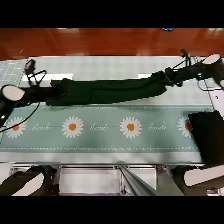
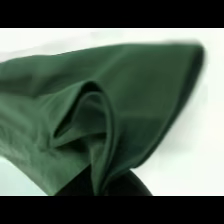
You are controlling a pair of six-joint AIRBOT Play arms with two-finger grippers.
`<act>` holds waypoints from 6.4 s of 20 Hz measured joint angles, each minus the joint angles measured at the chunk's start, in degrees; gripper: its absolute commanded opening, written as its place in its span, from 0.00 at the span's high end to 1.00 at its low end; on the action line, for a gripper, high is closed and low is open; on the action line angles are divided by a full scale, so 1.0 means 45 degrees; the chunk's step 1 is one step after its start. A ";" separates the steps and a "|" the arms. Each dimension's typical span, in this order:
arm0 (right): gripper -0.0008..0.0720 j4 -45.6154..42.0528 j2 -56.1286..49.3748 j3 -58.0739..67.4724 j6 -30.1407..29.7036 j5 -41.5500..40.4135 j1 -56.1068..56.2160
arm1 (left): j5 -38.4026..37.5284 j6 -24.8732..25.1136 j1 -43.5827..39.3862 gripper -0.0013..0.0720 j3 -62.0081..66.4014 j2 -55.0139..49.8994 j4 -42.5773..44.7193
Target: Fold the shirts.
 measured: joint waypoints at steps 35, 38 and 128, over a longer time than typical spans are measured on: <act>0.96 0.2778 0.0806 0.0597 0.1525 -0.4794 0.7650 | -0.6271 0.0617 0.1831 0.95 0.4371 0.0894 0.0432; 0.96 0.3162 -0.1146 0.1987 0.1651 -0.5008 0.8364 | -0.5955 0.0816 0.2759 0.95 0.2361 0.2953 0.0495; 0.96 -0.5124 0.7810 0.3507 0.4347 0.6941 -0.9306 | -0.2317 0.1229 0.1608 0.95 -0.1642 0.4337 -0.1360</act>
